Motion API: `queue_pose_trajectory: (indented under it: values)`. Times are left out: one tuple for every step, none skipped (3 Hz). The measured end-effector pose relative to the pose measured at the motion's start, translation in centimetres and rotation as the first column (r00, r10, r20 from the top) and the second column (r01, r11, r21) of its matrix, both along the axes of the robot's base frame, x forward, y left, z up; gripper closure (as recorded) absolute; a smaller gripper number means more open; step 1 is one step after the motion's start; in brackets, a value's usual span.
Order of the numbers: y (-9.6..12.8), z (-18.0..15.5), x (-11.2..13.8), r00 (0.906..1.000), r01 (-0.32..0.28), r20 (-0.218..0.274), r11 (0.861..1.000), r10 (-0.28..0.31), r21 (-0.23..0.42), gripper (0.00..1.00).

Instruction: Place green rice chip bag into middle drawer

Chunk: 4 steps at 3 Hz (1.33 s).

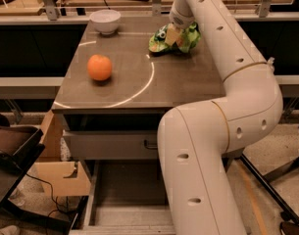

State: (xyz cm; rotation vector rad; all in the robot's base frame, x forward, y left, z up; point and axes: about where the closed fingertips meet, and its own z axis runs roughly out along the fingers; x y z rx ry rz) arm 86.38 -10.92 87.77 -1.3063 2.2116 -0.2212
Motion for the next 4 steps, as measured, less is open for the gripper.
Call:
queue_pose_trajectory:
  values:
    - [0.01,-0.03,0.0,1.0,0.0,0.0,1.0,0.0,0.0,1.0]
    - [0.27,-0.22,0.02,1.0,-0.005,-0.004,1.0,0.005,0.001,1.0]
    - [0.27,-0.21,0.02,1.0,-0.005,-0.003,1.0,0.005,0.001,1.0]
    - [0.27,-0.2,0.02,1.0,-0.005,-0.003,1.0,0.005,0.0,1.0]
